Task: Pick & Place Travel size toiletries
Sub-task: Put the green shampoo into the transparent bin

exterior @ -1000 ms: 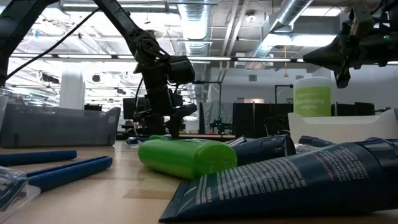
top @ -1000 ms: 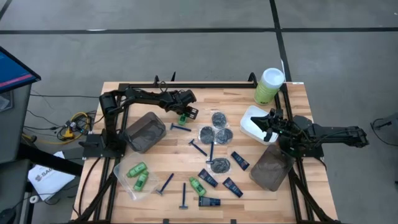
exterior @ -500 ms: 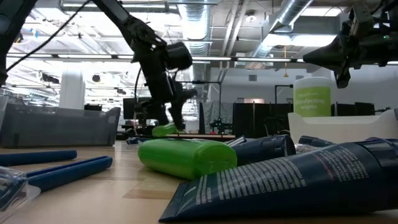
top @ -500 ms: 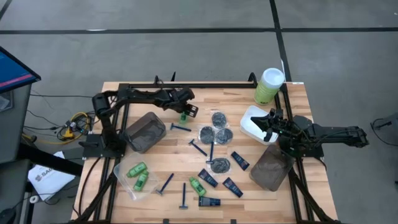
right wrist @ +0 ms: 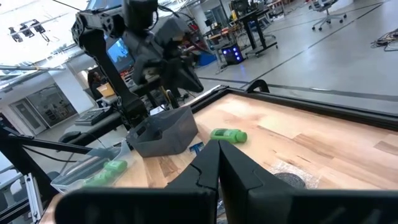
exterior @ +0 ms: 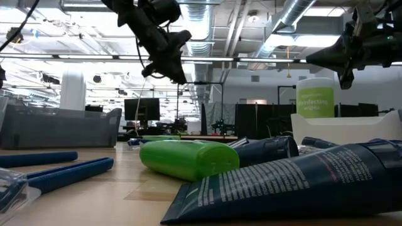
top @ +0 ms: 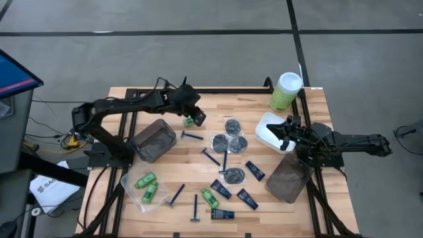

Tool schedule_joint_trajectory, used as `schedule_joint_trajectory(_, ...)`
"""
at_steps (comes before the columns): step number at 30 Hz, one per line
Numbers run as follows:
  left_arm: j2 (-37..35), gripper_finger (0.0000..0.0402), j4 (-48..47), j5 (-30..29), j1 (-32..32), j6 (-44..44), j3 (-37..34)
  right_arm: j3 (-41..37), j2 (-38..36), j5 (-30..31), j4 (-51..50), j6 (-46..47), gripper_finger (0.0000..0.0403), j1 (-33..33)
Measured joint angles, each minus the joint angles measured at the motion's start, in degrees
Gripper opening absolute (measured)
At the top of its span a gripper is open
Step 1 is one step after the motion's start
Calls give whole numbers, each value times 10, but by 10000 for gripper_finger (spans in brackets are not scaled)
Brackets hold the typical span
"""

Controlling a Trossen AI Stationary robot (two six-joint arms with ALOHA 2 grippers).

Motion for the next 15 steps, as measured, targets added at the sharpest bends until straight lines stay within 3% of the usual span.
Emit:
schedule_joint_trajectory(4,5,6,-1,-15,1,43,0,0,0,0,-4,0,0,0)
schedule_joint_trajectory(7,25,26,0,-4,4,70,0,0,0,0,-7,0,0,0)
schedule_joint_trajectory(15,106,169,7,20,8,140,0,0,0,0,-9,0,0,0)
